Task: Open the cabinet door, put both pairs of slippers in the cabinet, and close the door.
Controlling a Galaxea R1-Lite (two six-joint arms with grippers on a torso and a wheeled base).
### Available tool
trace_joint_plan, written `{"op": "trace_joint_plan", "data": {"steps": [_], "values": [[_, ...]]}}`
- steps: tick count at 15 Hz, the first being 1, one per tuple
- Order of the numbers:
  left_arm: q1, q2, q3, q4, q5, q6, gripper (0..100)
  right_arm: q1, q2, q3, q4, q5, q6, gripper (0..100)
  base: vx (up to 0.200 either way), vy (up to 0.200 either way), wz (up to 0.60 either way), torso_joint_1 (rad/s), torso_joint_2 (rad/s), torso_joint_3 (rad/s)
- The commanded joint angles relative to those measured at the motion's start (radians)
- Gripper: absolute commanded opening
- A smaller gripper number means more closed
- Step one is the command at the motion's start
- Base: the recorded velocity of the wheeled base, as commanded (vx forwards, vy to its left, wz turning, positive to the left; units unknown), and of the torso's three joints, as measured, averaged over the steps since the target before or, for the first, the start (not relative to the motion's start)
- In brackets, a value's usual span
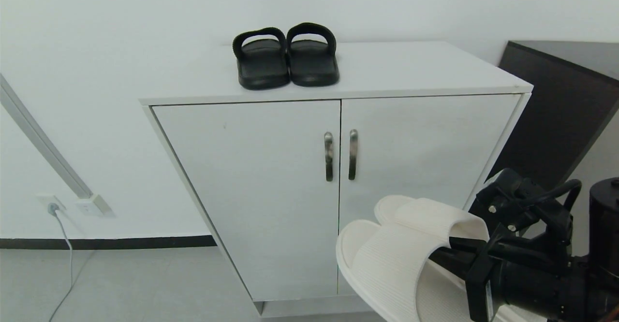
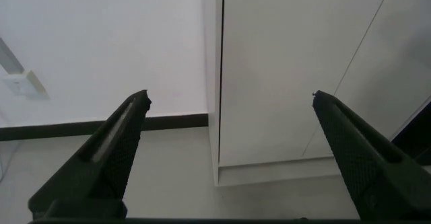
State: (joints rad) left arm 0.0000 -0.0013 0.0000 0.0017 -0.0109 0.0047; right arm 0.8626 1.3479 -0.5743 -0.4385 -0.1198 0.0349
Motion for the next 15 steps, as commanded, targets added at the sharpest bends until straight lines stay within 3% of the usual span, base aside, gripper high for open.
{"op": "trace_joint_plan", "data": {"steps": [1, 8, 11, 13, 14, 15], "values": [[0.0, 0.001, 0.0, 0.0, 0.0, 0.001, 100, 0.001, -0.003, 0.005, 0.0, 0.0, 0.0, 0, 0.0, 0.0, 0.0, -0.1, 0.46, 0.349], [0.0, 0.003, -0.005, -0.002, 0.003, 0.005, 100, 0.012, -0.003, 0.022, -0.002, 0.002, -0.001, 0, 0.0, 0.0, 0.0, -0.064, 0.44, 0.379], [0.0, 0.047, -0.008, -0.002, 0.005, 0.018, 100, 0.016, -0.001, 0.024, -0.002, 0.002, -0.001, 0, 0.0, 0.0, 0.0, -0.004, 0.17, 0.167], [0.0, 0.109, -0.097, -0.002, 0.008, -0.005, 100, 0.016, -0.001, 0.024, -0.002, 0.002, -0.001, 0, 0.0, 0.0, 0.0, 0.0, 0.0, 0.0], [0.0, 0.201, -0.186, -0.002, 0.003, -0.023, 100, 0.018, 0.002, 0.022, -0.002, 0.002, -0.001, 0, 0.0, 0.0, 0.0, 0.0, 0.0, 0.0], [0.0, 0.244, -0.204, -0.005, -0.001, -0.02, 100, 0.019, 0.002, 0.022, -0.003, 0.002, -0.001, 0, 0.0, 0.0, 0.0, 0.0, 0.0, 0.0]]}}
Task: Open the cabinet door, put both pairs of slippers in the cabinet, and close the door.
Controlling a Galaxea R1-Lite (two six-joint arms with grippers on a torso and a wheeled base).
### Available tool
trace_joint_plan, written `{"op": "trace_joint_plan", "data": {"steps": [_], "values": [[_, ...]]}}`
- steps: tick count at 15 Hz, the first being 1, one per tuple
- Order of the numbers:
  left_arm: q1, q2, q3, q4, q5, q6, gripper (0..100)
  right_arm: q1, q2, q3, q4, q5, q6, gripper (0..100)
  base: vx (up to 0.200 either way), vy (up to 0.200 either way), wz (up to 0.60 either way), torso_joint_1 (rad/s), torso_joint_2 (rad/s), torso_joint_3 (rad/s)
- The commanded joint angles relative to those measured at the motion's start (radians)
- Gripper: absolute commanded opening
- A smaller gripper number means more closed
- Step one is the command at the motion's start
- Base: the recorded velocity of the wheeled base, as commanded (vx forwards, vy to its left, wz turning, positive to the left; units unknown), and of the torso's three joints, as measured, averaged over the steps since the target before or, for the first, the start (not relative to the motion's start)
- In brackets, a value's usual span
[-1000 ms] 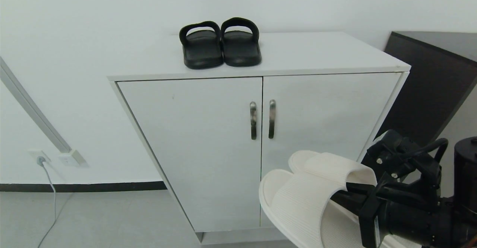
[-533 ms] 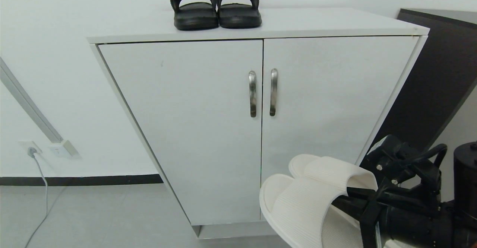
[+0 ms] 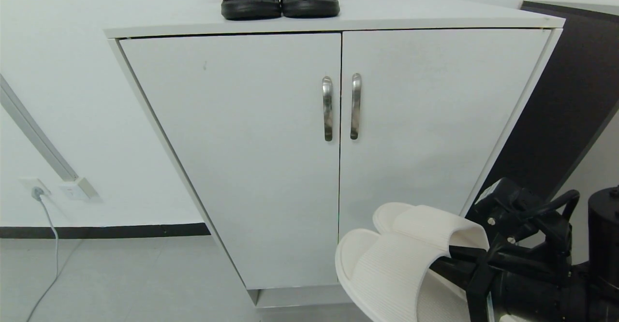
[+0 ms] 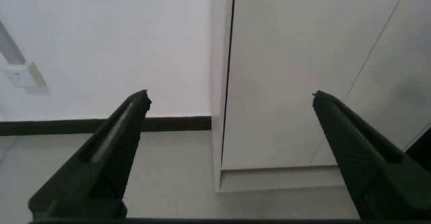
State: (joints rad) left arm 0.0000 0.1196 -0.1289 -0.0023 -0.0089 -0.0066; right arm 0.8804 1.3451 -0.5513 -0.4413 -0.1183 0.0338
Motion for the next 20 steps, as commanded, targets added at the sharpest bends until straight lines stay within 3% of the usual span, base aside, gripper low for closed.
{"op": "trace_joint_plan", "data": {"steps": [1, 3, 6, 8, 9, 10, 11, 12, 13, 14, 16, 18, 20], "values": [[-0.008, 0.23, -0.104, -0.042, -0.052, -0.004, 100, 0.002, 0.0, 0.001, 0.001, 0.0, 0.0, 0, 0.0, 0.0, 0.0, 0.0, 0.0, 0.0], [-0.014, 0.402, -0.112, -0.173, -0.183, -0.007, 100, 0.012, -0.003, 0.005, 0.001, -0.001, -0.017, 0, 0.0, 0.0, 0.0, 0.0, 0.0, 0.0], [-0.025, 0.562, -0.133, -0.323, -0.281, -0.006, 100, 0.014, -0.003, 0.011, -0.001, 0.0, -0.022, 0, 0.0, 0.0, 0.0, 0.0, 0.0, 0.0], [-0.117, 0.644, -0.187, -0.341, -0.33, -0.01, 100, 0.015, -0.001, 0.013, -0.014, 0.0, -0.022, 0, 0.0, 0.0, 0.0, 0.0, 0.0, 0.0], [-0.173, 0.669, -0.201, -0.343, -0.335, -0.01, 100, 0.015, 0.0, 0.013, -0.02, 0.0, -0.023, 0, 0.0, 0.0, 0.0, 0.0, 0.0, 0.0], [-0.276, 0.715, -0.238, -0.343, -0.332, -0.012, 100, 0.015, 0.0, 0.013, -0.022, 0.0, -0.022, 0, 0.0, 0.0, 0.0, 0.0, 0.0, 0.0], [-0.305, 0.735, -0.258, -0.343, -0.33, -0.013, 100, 0.015, 0.0, 0.013, -0.022, 0.0, -0.022, 0, 0.0, 0.0, 0.0, 0.0, 0.0, 0.0], [-0.374, 0.796, -0.313, -0.343, -0.33, -0.021, 100, 0.015, -0.001, 0.011, -0.022, 0.0, -0.023, 0, 0.0, 0.0, 0.0, 0.0, 0.0, 0.0], [-0.374, 0.796, -0.313, -0.343, -0.33, -0.021, 100, 0.015, -0.001, 0.011, -0.022, 0.0, -0.023, 0, 0.0, 0.0, 0.0, 0.0, 0.0, 0.0], [-0.483, 0.893, -0.356, -0.386, -0.324, -0.027, 100, 0.015, -0.001, 0.013, -0.022, 0.0, -0.022, 0, 0.0, 0.0, 0.0, 0.0, 0.0, 0.0], [-0.554, 1.008, -0.396, -0.508, -0.256, -0.044, 100, 0.015, -0.003, 0.013, -0.022, 0.0, -0.018, 0, 0.0, 0.0, 0.0, 0.0, 0.0, 0.0], [-0.635, 1.08, -0.483, -0.556, -0.184, -0.122, 100, 0.015, -0.001, 0.014, -0.022, 0.0, -0.017, 0, 0.0, 0.0, 0.0, 0.0, 0.0, 0.0], [-0.666, 1.181, -0.603, -0.556, -0.163, -0.122, 100, 0.015, 0.002, 0.014, -0.022, 0.0, -0.015, 0, 0.0, 0.0, 0.0, 0.0, 0.0, 0.0]]}}
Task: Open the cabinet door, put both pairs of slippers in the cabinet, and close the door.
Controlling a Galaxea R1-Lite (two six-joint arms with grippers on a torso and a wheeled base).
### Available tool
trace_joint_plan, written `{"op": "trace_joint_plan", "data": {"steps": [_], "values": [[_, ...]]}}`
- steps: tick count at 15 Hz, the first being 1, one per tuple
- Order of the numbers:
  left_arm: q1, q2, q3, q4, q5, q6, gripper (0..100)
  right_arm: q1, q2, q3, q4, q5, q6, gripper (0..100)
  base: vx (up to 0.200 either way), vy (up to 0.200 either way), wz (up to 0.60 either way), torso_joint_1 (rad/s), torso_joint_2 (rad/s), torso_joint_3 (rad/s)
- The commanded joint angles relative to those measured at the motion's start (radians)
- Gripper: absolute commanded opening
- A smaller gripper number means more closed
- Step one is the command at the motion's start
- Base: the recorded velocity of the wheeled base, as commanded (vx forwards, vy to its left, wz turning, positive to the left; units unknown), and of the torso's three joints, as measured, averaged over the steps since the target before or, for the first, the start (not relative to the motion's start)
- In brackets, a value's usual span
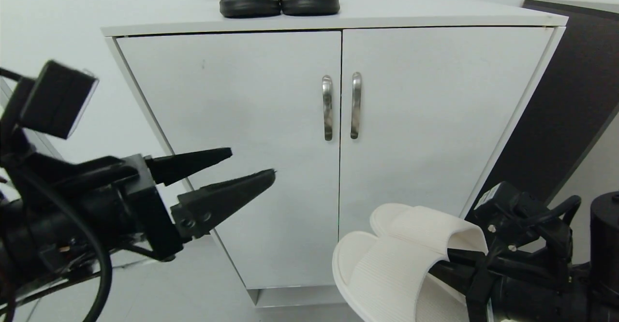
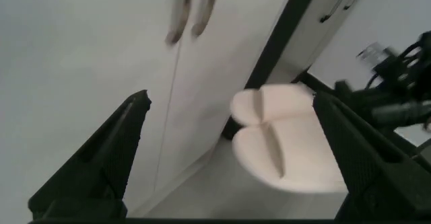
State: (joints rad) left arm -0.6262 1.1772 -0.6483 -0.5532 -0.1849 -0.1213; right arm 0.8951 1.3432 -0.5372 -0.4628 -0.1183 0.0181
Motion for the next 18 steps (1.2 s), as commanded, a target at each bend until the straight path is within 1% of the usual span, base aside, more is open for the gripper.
{"op": "trace_joint_plan", "data": {"steps": [1, 3, 4, 5, 6, 8, 9, 10, 11, 13, 14, 16, 18], "values": [[-0.044, 0.18, -0.142, -0.007, 0.013, -0.009, 100, 0.001, 0.005, 0.0, 0.0, 0.0, 0.0, 0, 0.0, 0.0, 0.0, 0.0, 0.0, 0.0], [-0.066, 0.243, -0.209, -0.007, 0.015, -0.011, 100, 0.001, 0.005, -0.001, 0.0, -0.001, 0.0, 0, 0.0, 0.0, 0.0, 0.0, 0.0, 0.0], [-0.096, 0.289, -0.271, -0.005, 0.038, -0.005, 100, -0.001, 0.002, -0.001, 0.0, -0.001, -0.001, 0, 0.0, 0.0, 0.0, 0.0, 0.0, 0.0], [-0.13, 0.32, -0.31, -0.001, 0.053, 0.0, 100, -0.001, 0.002, -0.003, 0.0, -0.001, -0.001, 0, 0.0, 0.0, 0.0, 0.0, 0.0, 0.0], [-0.147, 0.349, -0.355, 0.018, 0.055, 0.0, 100, -0.002, 0.004, -0.003, 0.0, -0.001, -0.001, 0, 0.0, 0.0, 0.0, 0.0, 0.0, 0.0], [-0.164, 0.394, -0.439, 0.093, 0.045, 0.0, 100, -0.002, 0.005, -0.003, 0.0, -0.001, -0.004, 0, 0.0, 0.0, 0.0, 0.0, 0.0, 0.0], [-0.164, 0.415, -0.465, 0.102, 0.028, 0.0, 100, -0.002, 0.005, -0.003, 0.0, -0.003, -0.004, 0, 0.0, 0.0, 0.0, 0.0, 0.0, 0.0], [-0.162, 0.427, -0.478, 0.102, -0.001, -0.001, 100, -0.002, 0.005, -0.001, 0.0, -0.001, -0.004, 0, 0.0, 0.0, 0.0, 0.0, 0.0, 0.0], [-0.156, 0.432, -0.49, 0.104, -0.065, -0.012, 100, -0.002, 0.005, 0.002, 0.0, -0.003, -0.004, 0, 0.0, 0.0, 0.0, 0.0, 0.0, 0.0], [-0.145, 0.433, -0.504, 0.104, -0.159, -0.075, 100, -0.002, 0.007, 0.002, 0.0, -0.003, -0.004, 0, 0.0, 0.0, 0.0, 0.0, 0.0, 0.0], [-0.141, 0.441, -0.514, 0.104, -0.182, -0.098, 100, -0.002, 0.007, 0.002, 0.0, -0.001, -0.004, 0, 0.0, 0.0, 0.0, 0.0, 0.0, 0.0], [-0.124, 0.472, -0.528, 0.098, -0.174, -0.103, 100, -0.002, 0.007, 0.002, 0.0, -0.003, -0.004, 0, 0.0, 0.0, 0.0, 0.0, 0.0, 0.0], [-0.113, 0.481, -0.539, 0.093, -0.143, -0.103, 100, -0.002, 0.007, 0.002, 0.0, -0.003, -0.004, 0, 0.0, 0.0, 0.0, 0.0, 0.0, 0.0]]}}
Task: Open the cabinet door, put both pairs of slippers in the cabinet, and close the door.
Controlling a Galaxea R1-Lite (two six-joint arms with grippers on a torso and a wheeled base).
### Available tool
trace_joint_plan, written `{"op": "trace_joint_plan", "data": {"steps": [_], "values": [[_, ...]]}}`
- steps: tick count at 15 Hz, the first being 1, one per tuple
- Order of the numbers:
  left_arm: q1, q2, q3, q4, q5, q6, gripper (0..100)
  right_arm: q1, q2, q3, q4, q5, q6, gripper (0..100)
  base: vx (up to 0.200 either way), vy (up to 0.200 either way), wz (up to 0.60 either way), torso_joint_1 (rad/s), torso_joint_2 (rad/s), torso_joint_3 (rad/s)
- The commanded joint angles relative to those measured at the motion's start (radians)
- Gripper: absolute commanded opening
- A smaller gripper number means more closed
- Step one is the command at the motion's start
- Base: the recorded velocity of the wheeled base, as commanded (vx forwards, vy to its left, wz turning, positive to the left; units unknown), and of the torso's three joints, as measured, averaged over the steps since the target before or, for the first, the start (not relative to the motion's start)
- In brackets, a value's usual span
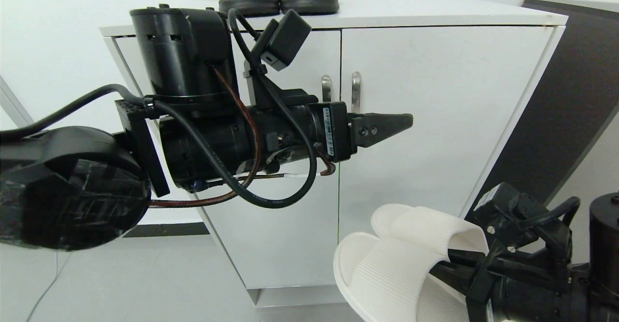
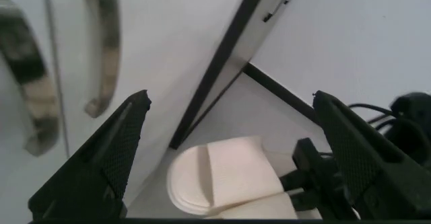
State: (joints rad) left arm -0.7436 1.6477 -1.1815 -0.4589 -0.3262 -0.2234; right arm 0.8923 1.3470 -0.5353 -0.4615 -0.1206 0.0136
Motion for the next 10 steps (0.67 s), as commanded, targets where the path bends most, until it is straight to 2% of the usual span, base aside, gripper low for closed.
{"op": "trace_joint_plan", "data": {"steps": [1, 6, 10], "values": [[0.015, 0.011, -0.015, 0.0, 0.016, 0.003, 100, 0.0, 0.004, 0.0, 0.0, 0.001, 0.0, 0, 0.0, 0.0, 0.0, 0.0, 0.0, 0.0], [0.02, 0.018, -0.056, 0.008, 0.087, 0.007, 100, 0.0, 0.001, 0.003, 0.0, -0.001, -0.001, 0, 0.0, 0.0, 0.0, 0.0, 0.0, 0.0], [0.032, 0.072, -0.075, 0.006, 0.091, 0.007, 100, 0.0, -0.003, 0.006, -0.002, -0.001, -0.001, 0, 0.0, 0.0, 0.0, 0.0, 0.0, 0.0]]}}
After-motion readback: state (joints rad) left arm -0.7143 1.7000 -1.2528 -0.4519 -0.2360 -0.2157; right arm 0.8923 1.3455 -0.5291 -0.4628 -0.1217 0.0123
